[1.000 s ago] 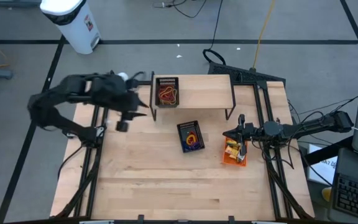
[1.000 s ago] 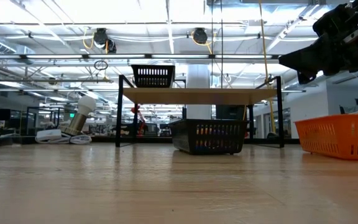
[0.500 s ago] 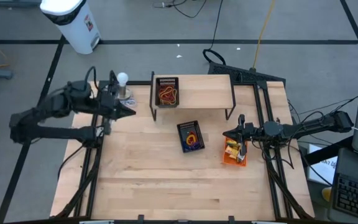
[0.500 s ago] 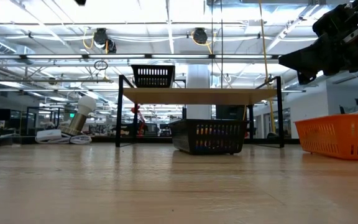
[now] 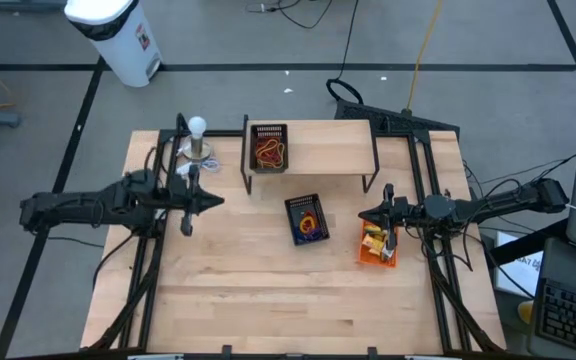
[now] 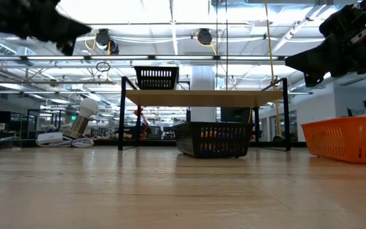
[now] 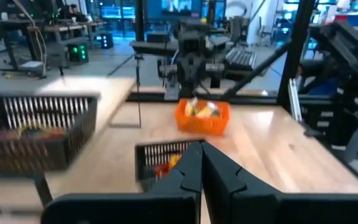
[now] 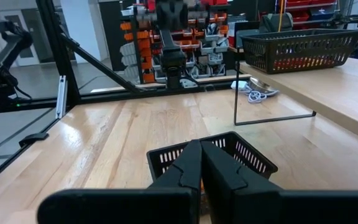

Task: Pick & Place Office Desk Supplies
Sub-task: Put the black bin with the spring rubberbands on the shelf

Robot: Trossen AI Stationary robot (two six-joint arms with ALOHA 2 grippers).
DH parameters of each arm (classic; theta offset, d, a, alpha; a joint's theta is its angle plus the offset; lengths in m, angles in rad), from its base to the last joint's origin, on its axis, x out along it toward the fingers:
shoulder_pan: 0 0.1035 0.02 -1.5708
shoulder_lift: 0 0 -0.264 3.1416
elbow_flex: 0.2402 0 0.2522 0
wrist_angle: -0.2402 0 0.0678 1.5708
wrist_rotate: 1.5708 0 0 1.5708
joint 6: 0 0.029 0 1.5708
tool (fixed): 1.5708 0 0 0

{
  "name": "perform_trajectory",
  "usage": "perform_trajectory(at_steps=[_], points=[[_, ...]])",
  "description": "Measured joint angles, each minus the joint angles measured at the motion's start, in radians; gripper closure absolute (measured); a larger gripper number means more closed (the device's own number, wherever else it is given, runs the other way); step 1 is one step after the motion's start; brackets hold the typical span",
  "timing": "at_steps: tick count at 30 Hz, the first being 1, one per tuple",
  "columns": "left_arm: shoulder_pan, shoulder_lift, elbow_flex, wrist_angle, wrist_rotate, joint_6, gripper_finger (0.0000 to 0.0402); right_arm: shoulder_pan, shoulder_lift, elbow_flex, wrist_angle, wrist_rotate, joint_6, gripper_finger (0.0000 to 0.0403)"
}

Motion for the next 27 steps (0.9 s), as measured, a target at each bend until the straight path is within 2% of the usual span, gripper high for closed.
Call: perform_trajectory(at_steps=[5,10,20,23,27], points=[[-0.014,-0.093,-0.162,0.059,-0.069,-0.023,0.0400,0.000,0.000,0.000,0.000,0.000,0.000,0.0403],[-0.014,-0.157,-0.286,0.152,-0.060,-0.045,0.0400,0.000,0.000,0.000,0.023,0.000,-0.008,0.0403],[-0.014,-0.173,-0.315,0.111,-0.055,-0.049,0.0401,0.000,0.018,0.017,0.046,0.046,-0.030,0.0403],[-0.014,-0.173,-0.314,0.103,-0.051,-0.053,0.0400,0.000,0.059,0.117,-0.073,0.091,-0.061,0.0403],[-0.014,-0.173,-0.314,0.092,-0.051,-0.064,0.0399,0.000,0.172,0.363,-0.350,0.113,-0.085,0.0403]])
